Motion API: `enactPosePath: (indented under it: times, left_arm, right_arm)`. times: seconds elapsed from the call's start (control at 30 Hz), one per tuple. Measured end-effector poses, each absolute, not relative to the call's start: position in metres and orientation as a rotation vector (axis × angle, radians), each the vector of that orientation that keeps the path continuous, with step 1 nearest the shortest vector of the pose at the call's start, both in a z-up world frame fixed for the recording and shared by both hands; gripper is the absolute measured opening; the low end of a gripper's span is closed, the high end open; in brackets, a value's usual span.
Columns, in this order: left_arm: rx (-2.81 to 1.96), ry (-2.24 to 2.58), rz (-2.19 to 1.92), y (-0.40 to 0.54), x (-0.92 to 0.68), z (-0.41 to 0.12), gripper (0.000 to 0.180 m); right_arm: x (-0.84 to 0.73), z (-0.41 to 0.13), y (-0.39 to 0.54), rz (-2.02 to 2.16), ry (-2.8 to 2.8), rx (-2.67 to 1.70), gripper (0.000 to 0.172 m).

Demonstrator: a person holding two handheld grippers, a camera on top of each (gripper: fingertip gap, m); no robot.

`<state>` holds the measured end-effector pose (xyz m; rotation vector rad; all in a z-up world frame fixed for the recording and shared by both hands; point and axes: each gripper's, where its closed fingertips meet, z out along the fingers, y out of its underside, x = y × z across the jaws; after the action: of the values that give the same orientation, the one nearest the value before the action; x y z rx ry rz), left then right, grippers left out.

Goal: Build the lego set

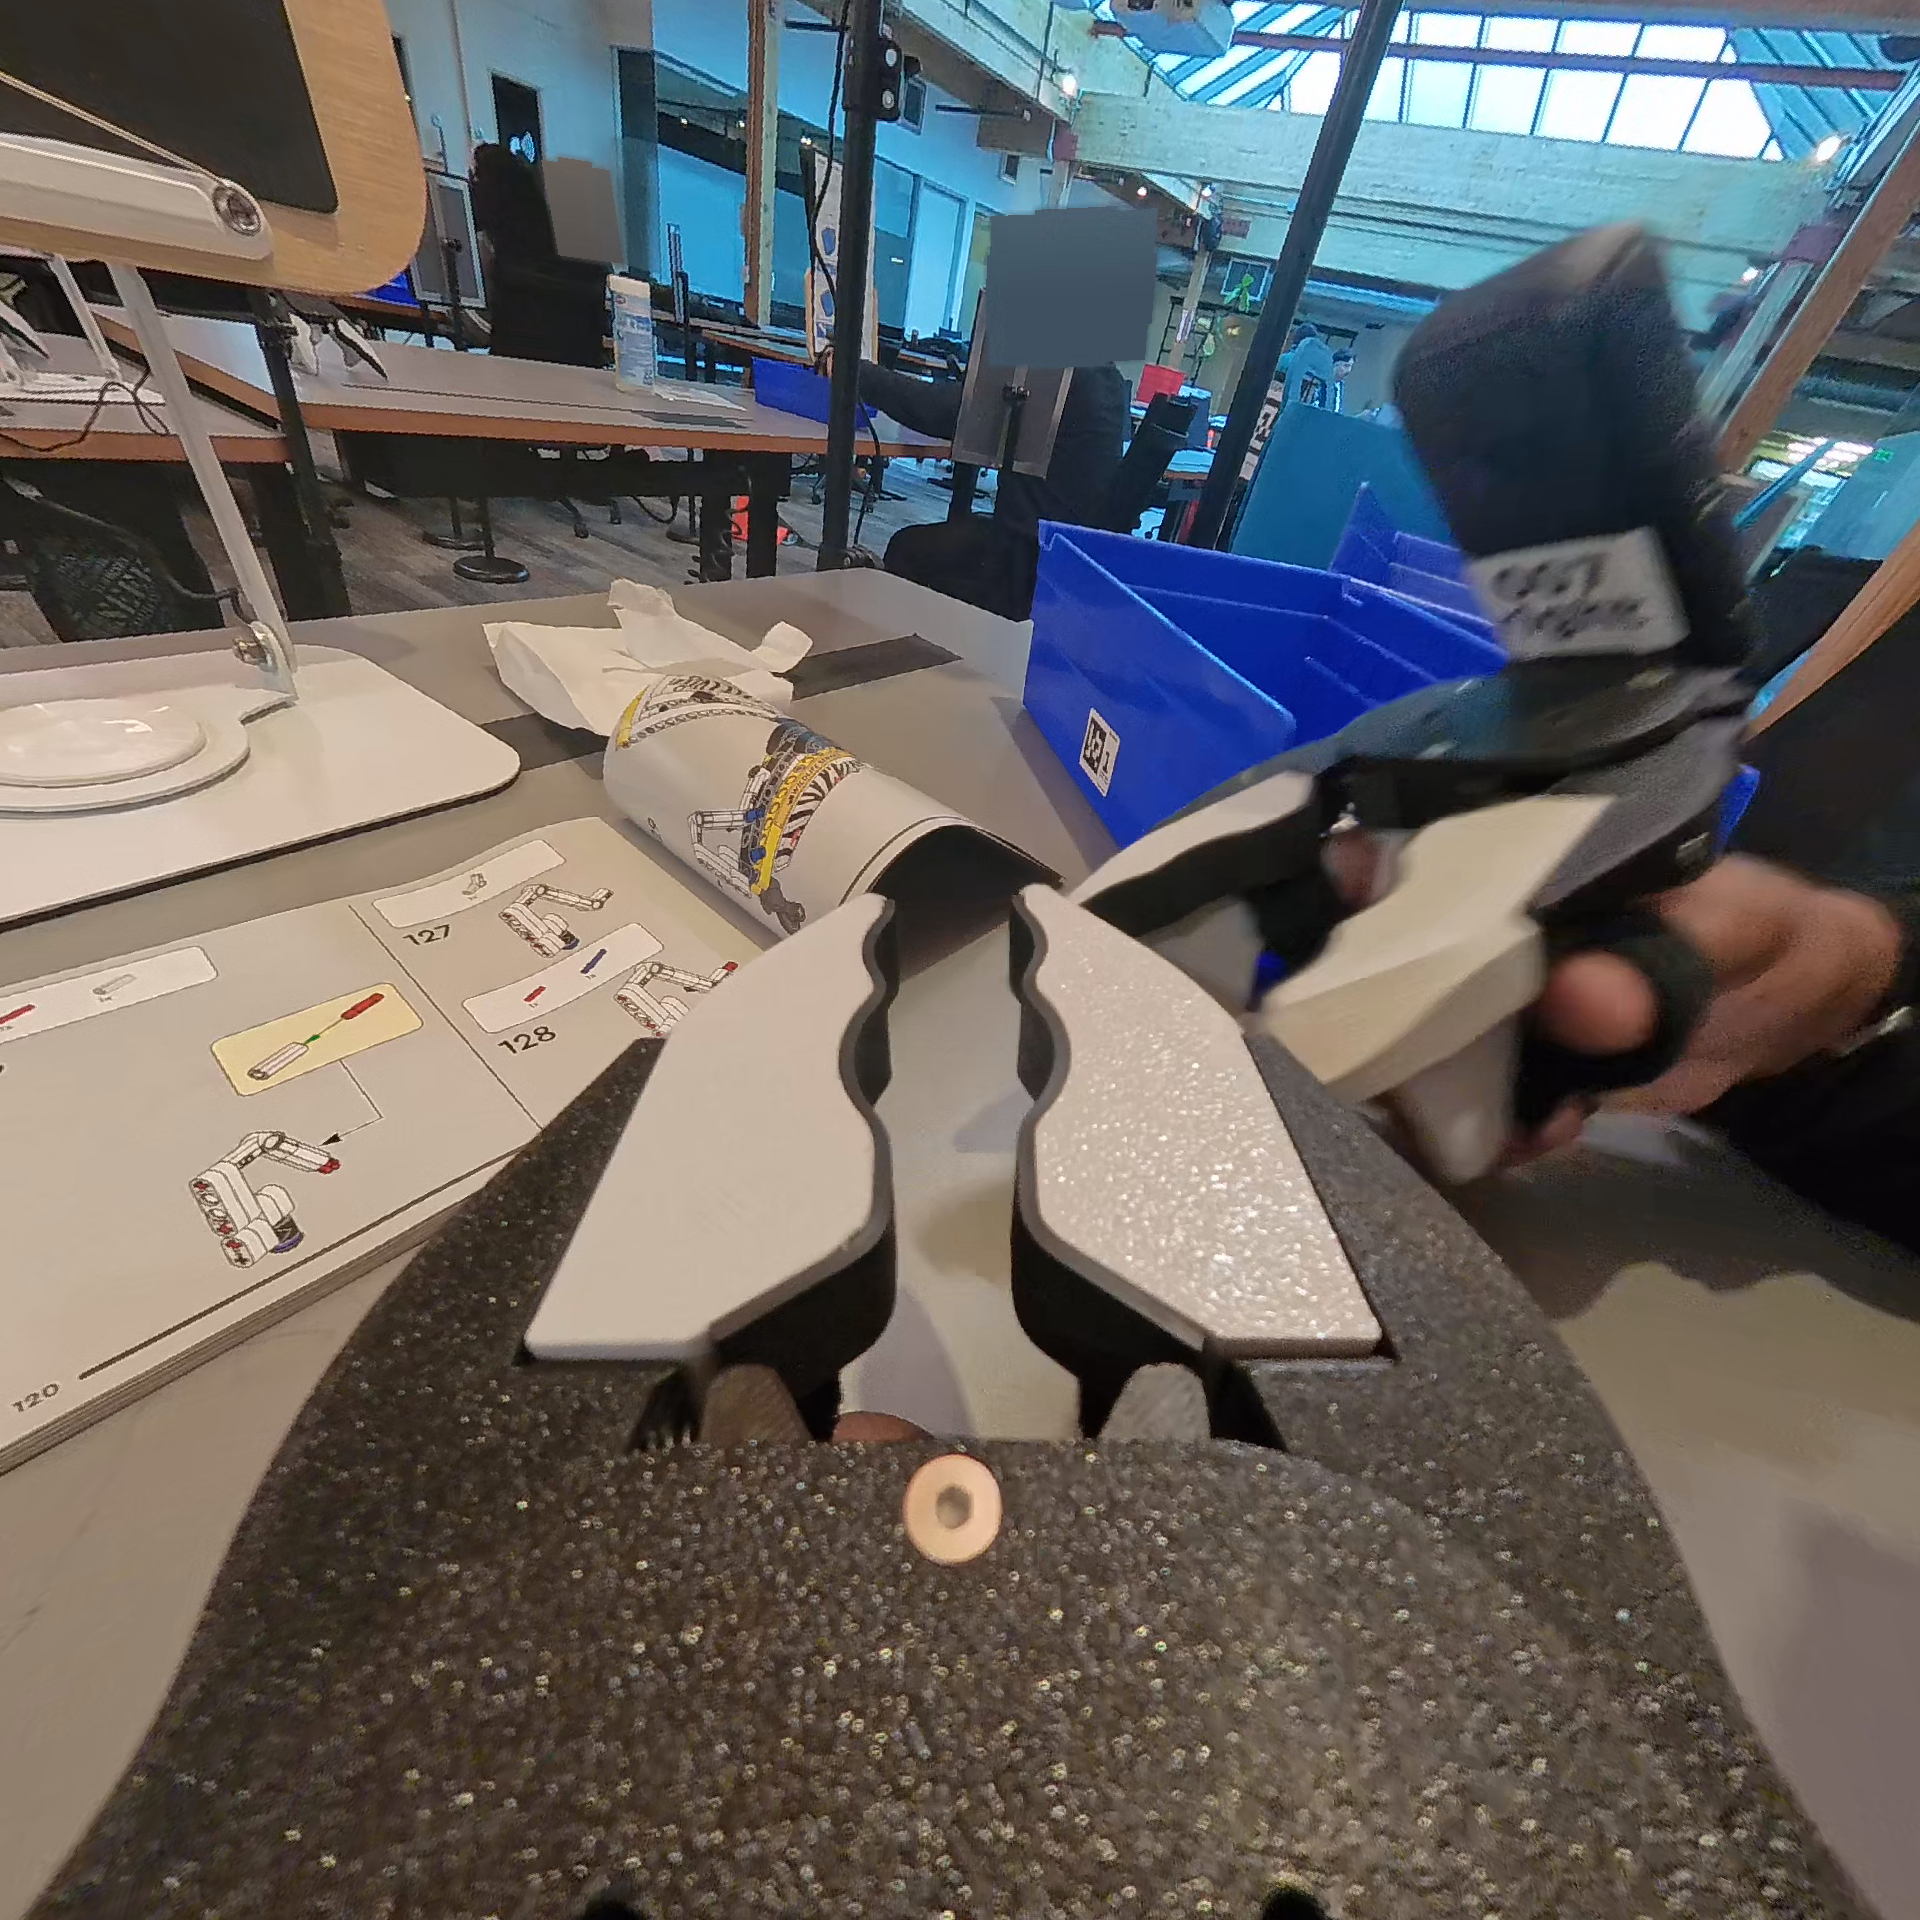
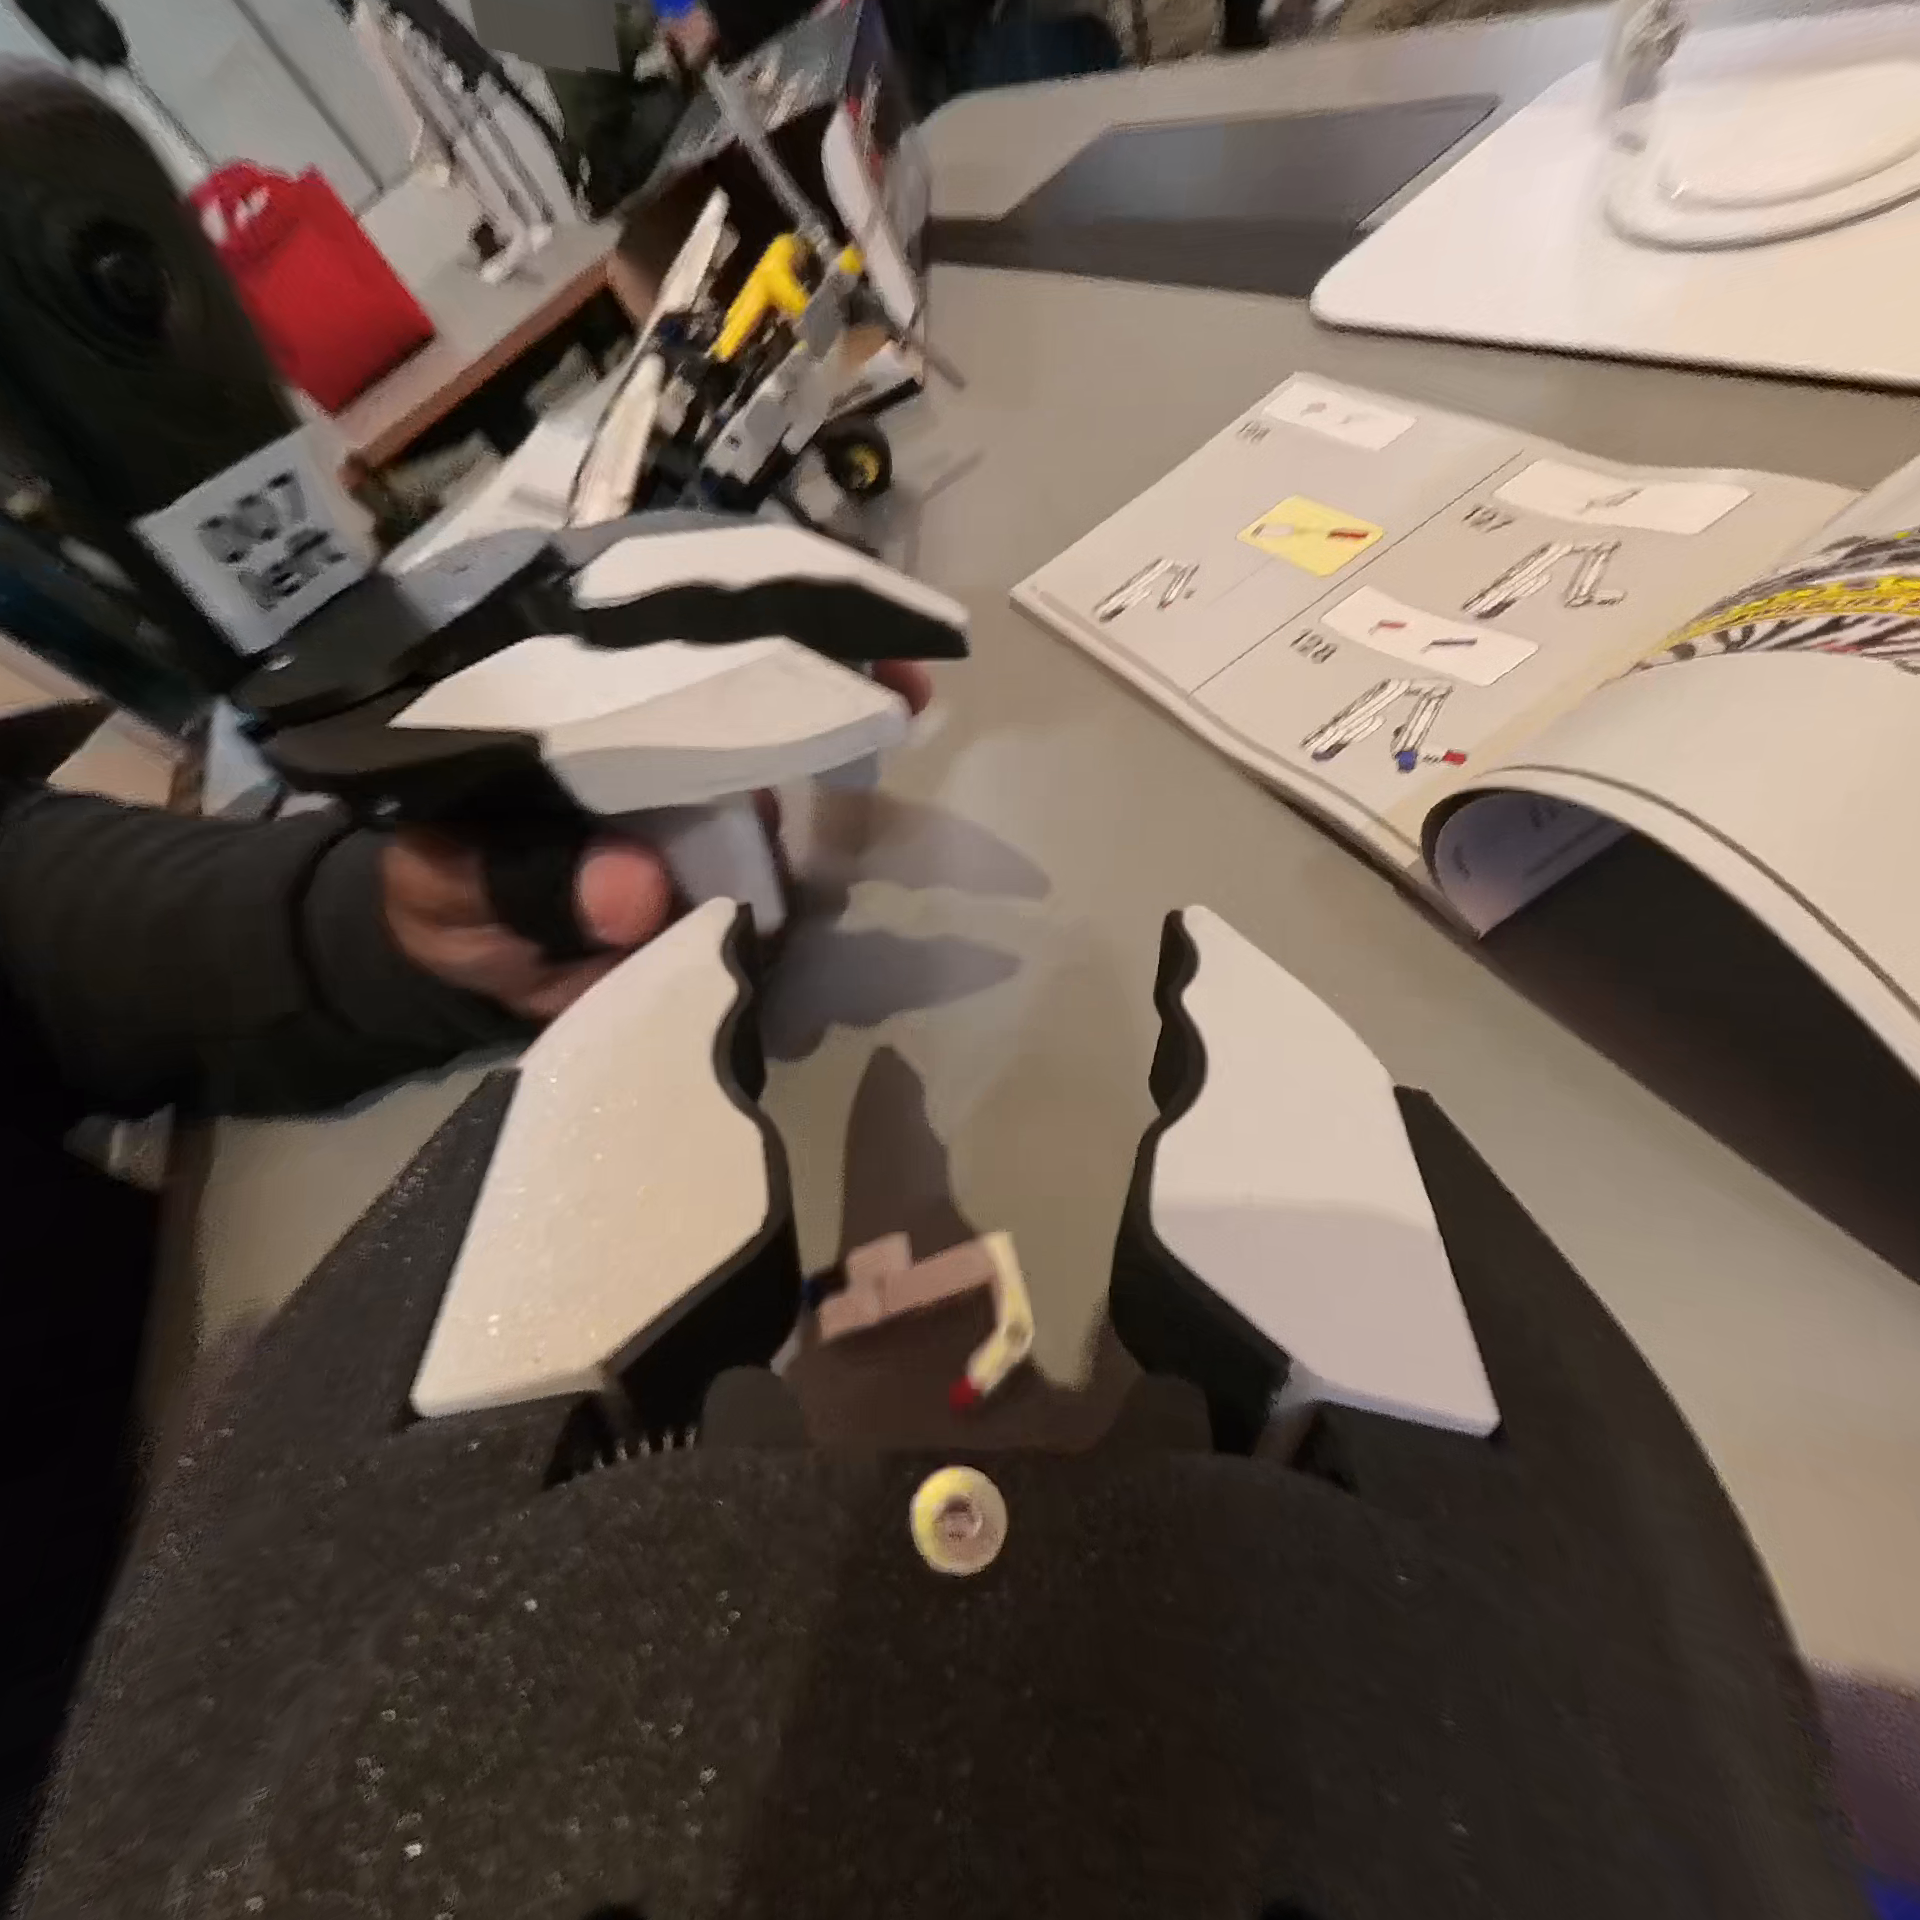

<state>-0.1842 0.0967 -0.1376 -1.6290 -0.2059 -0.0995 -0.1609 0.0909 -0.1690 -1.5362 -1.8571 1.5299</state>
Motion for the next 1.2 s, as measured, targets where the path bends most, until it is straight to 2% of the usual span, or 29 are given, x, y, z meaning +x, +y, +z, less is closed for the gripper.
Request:
enactPosePath:
  times: [0.1,0.17,0.27,0.33,0.4,0.5,0.6,0.63,0.73,1.0,1.07,1.2]
  left_arm:
    - [-1.628,-0.217,-0.095,0.097,-0.186,-0.137,0.020]
    - [-1.627,-0.221,-0.089,0.097,-0.187,-0.138,0.020]
    - [-1.633,-0.211,-0.082,0.098,-0.185,-0.138,0.020]
    - [-1.638,-0.198,-0.078,0.098,-0.184,-0.138,0.020]
    - [-1.643,-0.188,-0.067,0.098,-0.182,-0.139,0.020]
    - [-1.643,-0.178,-0.050,0.098,-0.181,-0.138,0.020]
    - [-1.643,-0.184,-0.043,0.098,-0.182,-0.138,0.020]
    - [-1.644,-0.189,-0.045,0.098,-0.183,-0.139,0.020]
    - [-1.646,-0.208,-0.059,0.099,-0.185,-0.140,0.020]
    - [-1.647,-0.224,-0.081,0.100,-0.187,-0.140,0.021]
    - [-1.647,-0.224,-0.081,0.100,-0.187,-0.140,0.021]
    - [-1.650,-0.232,-0.088,0.100,-0.188,-0.141,0.021]
  right_arm:
    - [-0.122,-0.137,0.117,1.405,-1.875,-1.502,0.075]
    - [-0.091,-0.112,0.150,1.303,-1.834,-1.500,0.069]
    - [-0.054,-0.084,0.229,0.946,-1.816,-1.469,0.043]
    - [-0.038,-0.096,0.273,0.714,-1.944,-1.537,0.031]
    - [-0.019,-0.135,0.286,0.574,-2.200,-1.701,0.034]
    - [0.002,-0.188,0.295,0.264,-2.516,-1.695,0.032]
    - [0.013,-0.212,0.291,0.125,-2.657,-1.655,0.034]
    - [0.016,-0.214,0.291,0.068,-2.675,-1.614,0.038]
    - [0.018,-0.214,0.283,0.029,-2.675,-1.550,0.028]
    - [0.018,-0.217,0.266,0.026,-2.815,-1.426,0.036]
    - [0.013,-0.218,0.263,0.063,-2.888,-1.246,0.033]
    - [0.008,-0.216,0.264,0.114,-2.959,-0.756,0.037]
